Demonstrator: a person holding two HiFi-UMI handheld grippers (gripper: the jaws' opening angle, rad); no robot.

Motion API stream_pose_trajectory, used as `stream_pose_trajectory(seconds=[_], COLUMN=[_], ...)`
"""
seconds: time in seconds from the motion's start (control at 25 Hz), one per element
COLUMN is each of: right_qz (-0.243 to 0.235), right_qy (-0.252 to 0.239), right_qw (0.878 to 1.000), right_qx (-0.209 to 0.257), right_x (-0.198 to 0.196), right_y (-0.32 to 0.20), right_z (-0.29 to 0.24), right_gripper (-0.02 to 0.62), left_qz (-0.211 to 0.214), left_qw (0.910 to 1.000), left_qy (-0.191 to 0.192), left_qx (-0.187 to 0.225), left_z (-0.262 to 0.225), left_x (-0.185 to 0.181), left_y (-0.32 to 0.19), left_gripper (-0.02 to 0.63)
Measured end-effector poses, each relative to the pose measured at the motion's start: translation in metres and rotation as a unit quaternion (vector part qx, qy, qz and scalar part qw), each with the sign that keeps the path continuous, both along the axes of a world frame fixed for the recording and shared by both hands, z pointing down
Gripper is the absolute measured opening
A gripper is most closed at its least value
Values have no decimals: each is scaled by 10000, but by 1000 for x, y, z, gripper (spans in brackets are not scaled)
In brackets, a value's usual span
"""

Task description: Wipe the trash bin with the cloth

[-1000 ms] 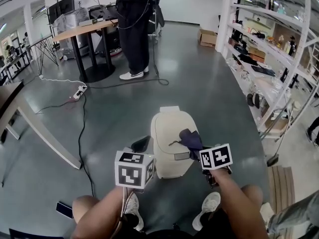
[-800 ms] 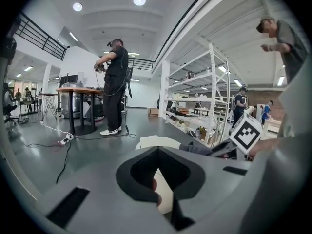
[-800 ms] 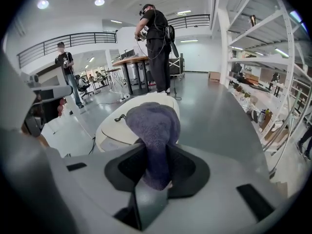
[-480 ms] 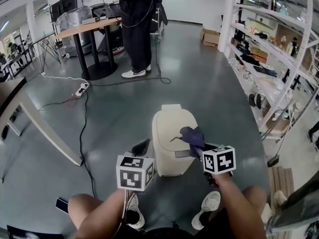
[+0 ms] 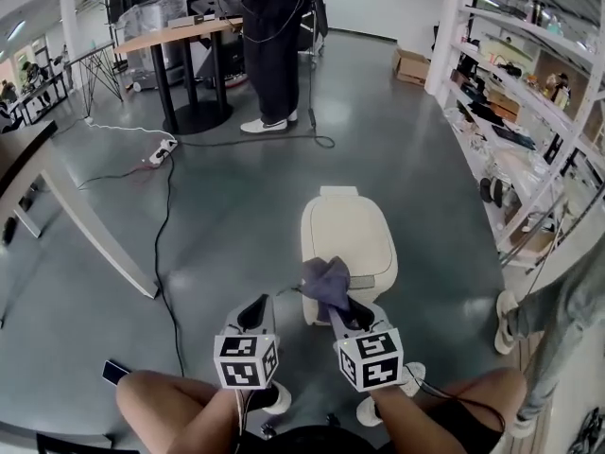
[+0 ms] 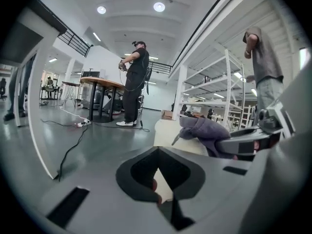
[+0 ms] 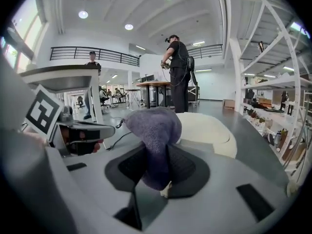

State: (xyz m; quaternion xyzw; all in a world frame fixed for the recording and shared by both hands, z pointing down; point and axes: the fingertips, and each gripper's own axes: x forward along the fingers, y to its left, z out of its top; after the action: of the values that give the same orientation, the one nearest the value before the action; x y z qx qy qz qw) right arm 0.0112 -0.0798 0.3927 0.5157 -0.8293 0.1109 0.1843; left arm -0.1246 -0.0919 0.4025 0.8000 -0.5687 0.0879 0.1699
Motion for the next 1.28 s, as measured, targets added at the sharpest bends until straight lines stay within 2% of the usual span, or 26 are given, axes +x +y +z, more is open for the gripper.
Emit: stream_pose_trajectory(seconds=[0.24, 0.4, 0.8, 1.28], right_qz=[-56, -43, 339, 932], right_qy=[94, 217, 171, 151], right_qw=[9999, 9995, 9992, 9953], right_qx=[-134, -232, -150, -191], right_x=[-43, -50, -23, 40], right_y=[14, 14, 8, 3], right_z=[47, 73, 85, 92], right_gripper=[109, 109, 109, 109], left_qz=[-302, -236, 11, 408], left_qw=[9993, 9995, 9990, 9976], left_qy=[-63, -197, -430, -536], left_qx=[-233, -82, -89, -147], left_z=[12, 14, 31, 43], left_x=[-31, -30, -12, 28], left_y=[-1, -1, 1, 0], left_gripper=[-2, -2, -2, -2])
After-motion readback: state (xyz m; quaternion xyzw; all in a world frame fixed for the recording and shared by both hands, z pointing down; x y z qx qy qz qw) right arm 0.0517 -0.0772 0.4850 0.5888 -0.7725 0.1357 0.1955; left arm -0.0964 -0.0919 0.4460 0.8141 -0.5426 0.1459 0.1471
